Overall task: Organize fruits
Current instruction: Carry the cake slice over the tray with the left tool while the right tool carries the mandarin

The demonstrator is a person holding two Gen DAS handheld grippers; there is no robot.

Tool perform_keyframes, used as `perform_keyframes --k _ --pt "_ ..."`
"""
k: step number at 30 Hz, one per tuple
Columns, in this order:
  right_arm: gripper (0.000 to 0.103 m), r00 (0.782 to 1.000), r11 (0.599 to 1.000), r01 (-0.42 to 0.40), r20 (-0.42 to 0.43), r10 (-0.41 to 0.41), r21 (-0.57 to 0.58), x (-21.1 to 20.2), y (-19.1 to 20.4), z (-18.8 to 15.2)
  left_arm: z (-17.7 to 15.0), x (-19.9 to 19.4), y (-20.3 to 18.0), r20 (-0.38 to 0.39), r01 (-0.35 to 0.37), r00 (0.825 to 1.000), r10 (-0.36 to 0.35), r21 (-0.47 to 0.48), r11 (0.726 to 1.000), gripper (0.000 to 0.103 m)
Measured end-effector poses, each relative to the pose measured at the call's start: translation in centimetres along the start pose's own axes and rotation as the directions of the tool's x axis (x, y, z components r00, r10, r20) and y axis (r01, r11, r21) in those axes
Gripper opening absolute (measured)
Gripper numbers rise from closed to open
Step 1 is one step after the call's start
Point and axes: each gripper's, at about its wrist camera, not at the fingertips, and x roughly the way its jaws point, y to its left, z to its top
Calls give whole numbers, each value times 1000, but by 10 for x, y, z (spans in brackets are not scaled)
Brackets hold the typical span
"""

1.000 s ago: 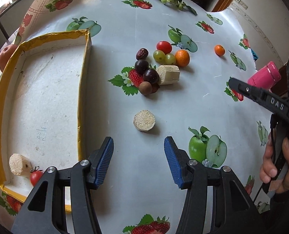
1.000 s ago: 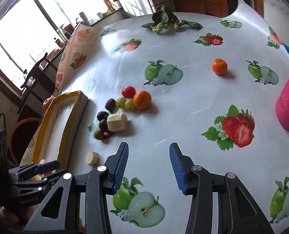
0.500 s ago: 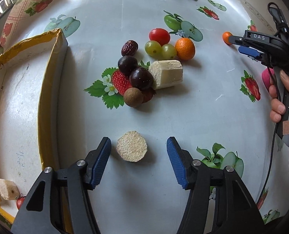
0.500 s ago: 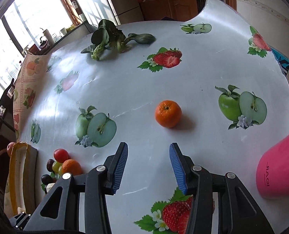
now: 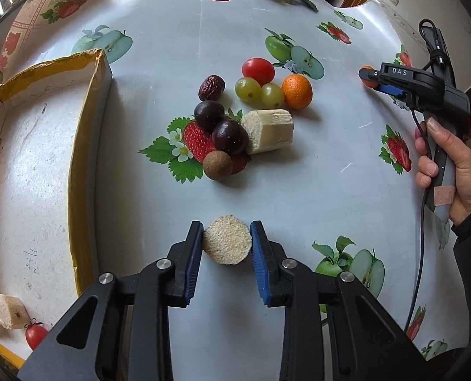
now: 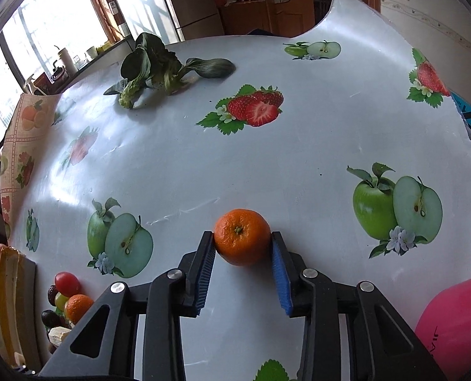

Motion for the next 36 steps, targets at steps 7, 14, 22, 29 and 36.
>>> perform_keyframes --k 7,14,22,29,36 --pt "35 995 995 -101 15 101 3 -45 17 -34 -5 -26 3 44 32 999 -31 -13 999 27" --pt "35 978 978 -207 -18 207 -32 -86 59 -82 -20 -45 16 65 15 998 -12 -43 999 27" --pt "35 955 950 -294 -71 287 -102 -117 113 -123 -32 -69 32 97 -32 995 39 -80 996 27" --pt "35 930 916 -366 -109 352 -166 -142 158 -149 -42 -91 54 126 -64 989 79 -118 991 27" --pt "35 907 884 -418 -153 392 -210 -151 195 -167 -55 -97 72 124 -78 987 99 -160 984 27"
